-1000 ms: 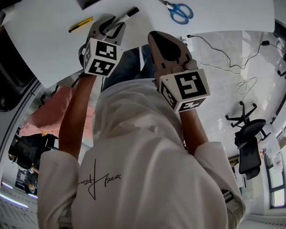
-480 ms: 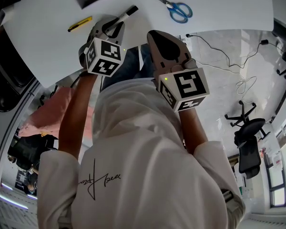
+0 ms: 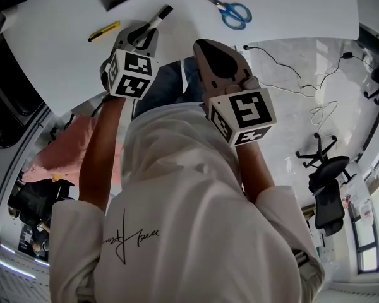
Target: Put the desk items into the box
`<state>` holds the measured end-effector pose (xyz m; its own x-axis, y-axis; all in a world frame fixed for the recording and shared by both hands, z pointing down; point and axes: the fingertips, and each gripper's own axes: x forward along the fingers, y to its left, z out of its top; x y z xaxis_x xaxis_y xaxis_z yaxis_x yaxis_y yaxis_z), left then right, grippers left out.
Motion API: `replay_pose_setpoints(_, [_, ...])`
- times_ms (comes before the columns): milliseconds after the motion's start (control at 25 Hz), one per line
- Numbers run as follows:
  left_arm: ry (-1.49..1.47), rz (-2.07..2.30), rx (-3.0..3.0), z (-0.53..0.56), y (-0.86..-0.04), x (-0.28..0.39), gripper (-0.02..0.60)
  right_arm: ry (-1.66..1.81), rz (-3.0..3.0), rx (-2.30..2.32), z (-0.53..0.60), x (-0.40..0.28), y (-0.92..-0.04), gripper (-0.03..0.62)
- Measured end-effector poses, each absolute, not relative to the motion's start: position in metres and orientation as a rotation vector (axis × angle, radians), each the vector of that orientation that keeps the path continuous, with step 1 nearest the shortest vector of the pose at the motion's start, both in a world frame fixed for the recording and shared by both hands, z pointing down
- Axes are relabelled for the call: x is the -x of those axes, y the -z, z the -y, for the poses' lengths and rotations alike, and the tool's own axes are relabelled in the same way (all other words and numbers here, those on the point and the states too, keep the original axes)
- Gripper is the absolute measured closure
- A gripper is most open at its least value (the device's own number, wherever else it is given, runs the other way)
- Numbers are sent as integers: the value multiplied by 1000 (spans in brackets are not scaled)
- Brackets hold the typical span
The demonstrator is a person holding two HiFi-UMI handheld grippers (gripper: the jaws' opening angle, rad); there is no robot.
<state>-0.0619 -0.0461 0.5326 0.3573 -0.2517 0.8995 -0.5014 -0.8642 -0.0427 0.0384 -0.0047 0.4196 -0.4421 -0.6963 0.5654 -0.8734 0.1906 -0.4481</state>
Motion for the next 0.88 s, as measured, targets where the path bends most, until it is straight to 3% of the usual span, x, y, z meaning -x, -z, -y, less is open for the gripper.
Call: replay_pose_setpoints(880, [-1422, 806, -2329, 45, -503, 95, 511, -1023, 2274, -1479, 12, -28, -401, 566])
